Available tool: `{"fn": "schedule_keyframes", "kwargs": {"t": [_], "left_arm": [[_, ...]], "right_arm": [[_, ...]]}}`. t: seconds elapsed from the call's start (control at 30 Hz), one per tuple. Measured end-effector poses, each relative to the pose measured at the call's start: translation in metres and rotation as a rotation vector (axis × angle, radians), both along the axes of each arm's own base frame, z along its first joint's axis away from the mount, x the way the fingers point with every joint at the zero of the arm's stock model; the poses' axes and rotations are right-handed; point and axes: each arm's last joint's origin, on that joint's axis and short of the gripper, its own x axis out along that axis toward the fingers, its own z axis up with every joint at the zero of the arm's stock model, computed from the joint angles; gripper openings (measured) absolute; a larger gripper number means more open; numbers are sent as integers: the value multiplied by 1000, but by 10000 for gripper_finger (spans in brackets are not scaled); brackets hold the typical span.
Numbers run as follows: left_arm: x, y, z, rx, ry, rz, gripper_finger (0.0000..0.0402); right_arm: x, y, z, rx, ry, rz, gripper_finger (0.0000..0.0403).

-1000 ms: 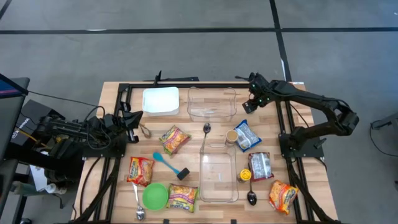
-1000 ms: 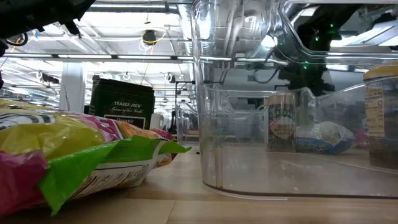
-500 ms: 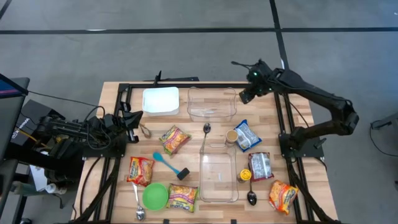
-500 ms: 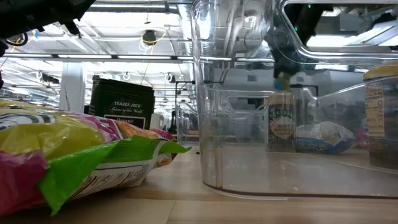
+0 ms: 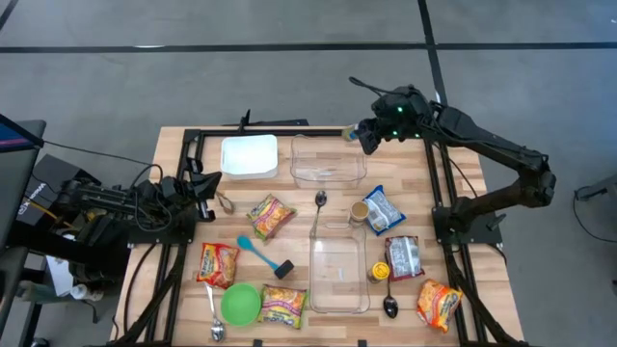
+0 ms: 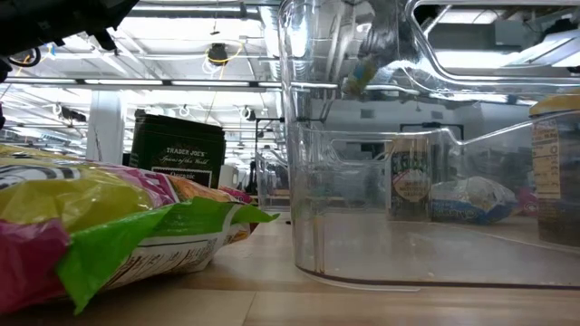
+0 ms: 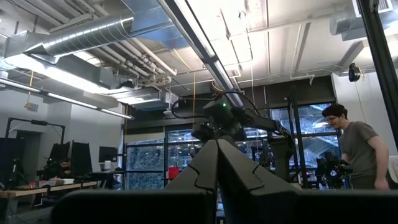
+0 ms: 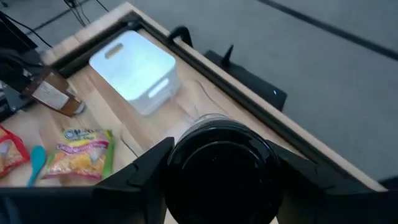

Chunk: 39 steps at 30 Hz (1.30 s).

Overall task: Pick & Place Food Item
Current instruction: Put the black seasoning bottle into the top transparent bin

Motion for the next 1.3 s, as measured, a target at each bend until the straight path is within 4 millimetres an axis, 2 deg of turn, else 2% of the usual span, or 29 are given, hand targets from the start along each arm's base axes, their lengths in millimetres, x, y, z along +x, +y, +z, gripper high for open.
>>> {"fn": "schedule_keyframes", "kwargs": {"t": [0.2,0.43,0.63,0.9,1.07,1.3], "left_arm": [[0,0,0,0,0,0,0],[0,0,0,0,-1,0,0],[0,0,0,0,-1,0,0],[0,0,0,0,-1,0,0],[0,0,0,0,1,0,0],[1,0,0,1,7,0,0]], "right_arm": [[9,-3,-2,-9,-25,14,207],[34,-17,-24,23,4,50,207],[60,-34,-49,58,102,60,207],[94,-52,-64,121,262,89,208],[104,-58,-81,200,398,87,208],[113,-69,-111,248,490,88,208]]}}
